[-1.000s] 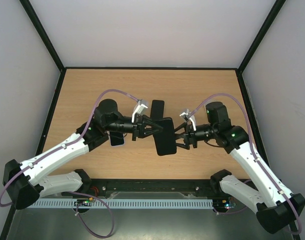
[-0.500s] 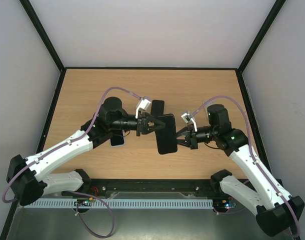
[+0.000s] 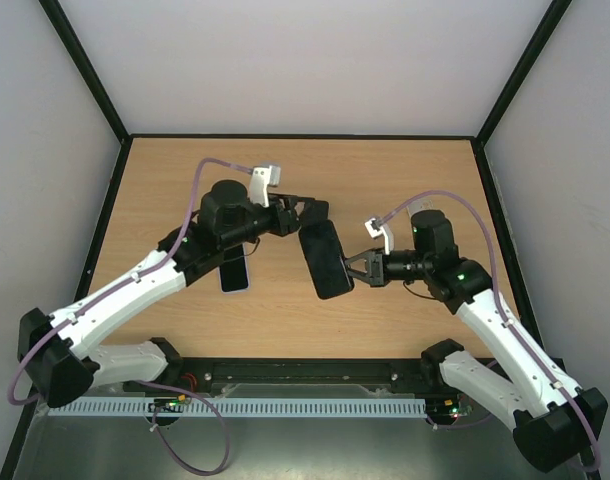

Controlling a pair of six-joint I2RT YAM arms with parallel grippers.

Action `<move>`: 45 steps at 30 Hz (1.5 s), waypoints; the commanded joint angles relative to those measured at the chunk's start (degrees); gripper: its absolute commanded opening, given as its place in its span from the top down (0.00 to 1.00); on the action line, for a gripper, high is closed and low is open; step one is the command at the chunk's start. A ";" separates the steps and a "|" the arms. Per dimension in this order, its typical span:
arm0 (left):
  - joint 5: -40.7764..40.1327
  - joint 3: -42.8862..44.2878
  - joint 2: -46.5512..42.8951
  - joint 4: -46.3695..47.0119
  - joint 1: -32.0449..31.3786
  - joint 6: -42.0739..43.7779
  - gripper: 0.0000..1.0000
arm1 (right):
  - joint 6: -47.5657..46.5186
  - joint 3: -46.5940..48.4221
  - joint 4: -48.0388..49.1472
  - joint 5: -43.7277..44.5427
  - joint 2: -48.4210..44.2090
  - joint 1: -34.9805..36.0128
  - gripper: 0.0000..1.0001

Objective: Take the phone out of the phone case
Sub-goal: Remove the phone case from the phone.

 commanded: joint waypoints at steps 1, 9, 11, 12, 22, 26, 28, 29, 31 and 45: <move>-13.86 -1.84 -4.11 -1.93 -0.41 1.24 0.46 | 2.89 1.64 -5.18 9.29 0.85 -0.36 0.98; -27.97 -8.15 -4.59 -4.68 -10.63 5.01 0.48 | 4.05 -3.07 -7.75 18.32 4.83 -3.20 0.98; -31.06 -9.31 -3.30 -4.85 -14.01 5.44 0.48 | 4.09 -3.89 -7.84 22.28 5.54 -3.85 0.98; -32.31 -9.89 -2.56 -4.55 -15.71 5.70 0.49 | 4.35 -4.21 -7.79 24.24 5.80 -4.30 0.98; -48.67 -7.34 13.90 -0.87 -33.99 15.05 0.54 | 7.54 -6.75 -4.79 29.39 11.42 -6.27 0.98; -53.43 -3.81 22.64 -0.05 -36.66 17.75 0.52 | 6.69 -6.30 -4.26 32.49 15.72 -6.51 0.98; -54.33 -0.99 26.61 -0.53 -37.01 18.11 0.52 | 6.54 -5.84 -4.09 32.17 17.30 -6.60 0.98; -54.51 0.03 28.73 -0.48 -37.06 18.25 0.52 | 6.40 -5.66 -4.15 32.12 18.46 -6.62 0.98; -54.29 1.19 30.91 0.48 -37.29 18.70 0.52 | 5.81 -5.08 -4.53 31.85 20.44 -6.60 0.98; -54.73 4.83 39.90 3.32 -38.01 18.52 0.52 | 4.27 -3.90 -5.22 31.20 26.29 -6.60 0.98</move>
